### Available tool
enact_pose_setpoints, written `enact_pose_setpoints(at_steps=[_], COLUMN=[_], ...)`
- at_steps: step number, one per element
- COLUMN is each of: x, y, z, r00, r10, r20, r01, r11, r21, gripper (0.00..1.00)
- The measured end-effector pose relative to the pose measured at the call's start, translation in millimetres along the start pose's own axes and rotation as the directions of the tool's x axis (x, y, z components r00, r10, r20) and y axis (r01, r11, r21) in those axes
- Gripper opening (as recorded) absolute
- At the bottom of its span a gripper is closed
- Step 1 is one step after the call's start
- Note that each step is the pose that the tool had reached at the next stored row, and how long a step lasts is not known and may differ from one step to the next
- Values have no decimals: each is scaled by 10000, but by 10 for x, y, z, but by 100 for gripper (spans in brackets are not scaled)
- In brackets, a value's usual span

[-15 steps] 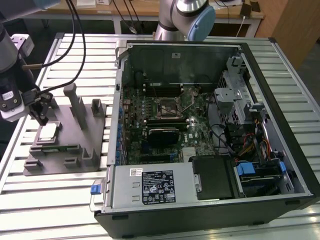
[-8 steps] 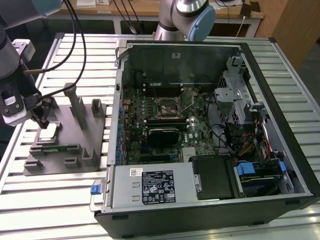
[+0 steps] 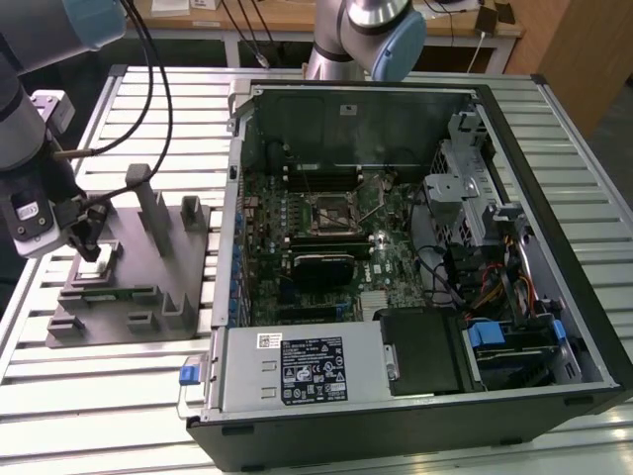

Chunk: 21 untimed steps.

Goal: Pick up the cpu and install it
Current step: 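Pick up the cpu and move it towards the insertion slot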

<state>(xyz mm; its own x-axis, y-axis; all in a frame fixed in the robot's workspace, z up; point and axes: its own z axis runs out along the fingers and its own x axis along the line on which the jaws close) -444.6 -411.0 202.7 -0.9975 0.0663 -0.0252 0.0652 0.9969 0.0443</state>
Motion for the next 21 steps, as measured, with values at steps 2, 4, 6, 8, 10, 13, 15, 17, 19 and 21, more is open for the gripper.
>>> enact_pose_setpoints(at_steps=[2, 4, 6, 8, 10, 13, 15, 17, 19, 21], x=[19, 28, 30, 30, 31, 31, 31, 31, 31, 31], y=[-2, -3, -3, -3, -3, -3, -3, -3, -3, -3], z=[17, 28, 32, 32, 33, 33, 34, 34, 34, 34], r00=[10000, 10000, 10000, 10000, 10000, 10000, 10000, 10000, 10000, 10000], r10=[0, 0, 0, 1, 1, 1, 1, 1, 1, 1], r20=[1, 3, 1, 0, 1, 0, 1, 1, 1, 1], r01=[0, 0, 0, -1, -1, -1, -1, -1, -1, -1], r11=[10000, 10000, 10000, 10000, 10000, 10000, 10000, 10000, 10000, 10000], r21=[-1, -2, 0, 0, -1, -1, -1, -1, -1, -1], gripper=[11, 11, 11, 11, 11, 11, 16, 29, 35, 41])
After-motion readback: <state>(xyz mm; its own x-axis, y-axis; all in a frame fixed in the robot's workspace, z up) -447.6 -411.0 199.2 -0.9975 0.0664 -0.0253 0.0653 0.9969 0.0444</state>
